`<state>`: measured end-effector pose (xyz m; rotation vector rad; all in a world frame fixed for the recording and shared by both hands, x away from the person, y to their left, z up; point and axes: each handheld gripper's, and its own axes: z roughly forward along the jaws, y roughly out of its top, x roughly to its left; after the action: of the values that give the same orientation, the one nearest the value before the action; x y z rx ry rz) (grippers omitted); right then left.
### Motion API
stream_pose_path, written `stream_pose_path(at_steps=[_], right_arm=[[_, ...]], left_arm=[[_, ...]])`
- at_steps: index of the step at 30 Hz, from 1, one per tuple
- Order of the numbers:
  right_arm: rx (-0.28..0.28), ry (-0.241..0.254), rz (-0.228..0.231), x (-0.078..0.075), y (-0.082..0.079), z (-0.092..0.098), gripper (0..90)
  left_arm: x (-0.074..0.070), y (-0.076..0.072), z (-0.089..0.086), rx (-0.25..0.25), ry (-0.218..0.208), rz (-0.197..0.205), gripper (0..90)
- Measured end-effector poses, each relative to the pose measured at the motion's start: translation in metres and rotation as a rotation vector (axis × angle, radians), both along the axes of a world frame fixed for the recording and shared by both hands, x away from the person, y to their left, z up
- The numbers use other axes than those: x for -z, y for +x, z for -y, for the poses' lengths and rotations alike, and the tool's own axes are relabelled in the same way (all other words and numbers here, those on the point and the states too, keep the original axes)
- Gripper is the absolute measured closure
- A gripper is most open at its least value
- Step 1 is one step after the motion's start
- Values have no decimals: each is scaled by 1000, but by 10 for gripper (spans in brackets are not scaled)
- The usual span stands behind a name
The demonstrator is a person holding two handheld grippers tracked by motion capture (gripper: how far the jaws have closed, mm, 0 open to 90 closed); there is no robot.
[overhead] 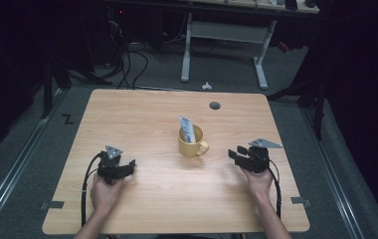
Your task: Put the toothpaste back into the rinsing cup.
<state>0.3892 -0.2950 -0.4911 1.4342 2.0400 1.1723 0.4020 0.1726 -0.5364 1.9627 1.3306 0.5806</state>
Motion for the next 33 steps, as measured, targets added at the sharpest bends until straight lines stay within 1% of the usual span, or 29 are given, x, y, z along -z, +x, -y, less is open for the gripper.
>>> stream_pose_path(at_steps=[7,10,13,17,20,23,33], right_arm=[[10,0,-16,8,2,2,519],[14,1,-22,9,3,1,519],[11,-7,-25,10,4,0,518],[13,-22,-31,13,6,-1,518],[9,-57,-30,16,7,-4,518],[9,-71,-35,19,8,-6,518],[7,-94,-44,28,13,-11,518]], left_arm=[[0,0,0,0,0,0,310],[0,0,0,1,1,0,310],[0,0,0,1,1,0,310],[0,0,0,1,1,0,310],[0,0,0,1,1,0,310],[0,0,0,1,1,-1,310],[0,0,0,1,1,-1,310]])
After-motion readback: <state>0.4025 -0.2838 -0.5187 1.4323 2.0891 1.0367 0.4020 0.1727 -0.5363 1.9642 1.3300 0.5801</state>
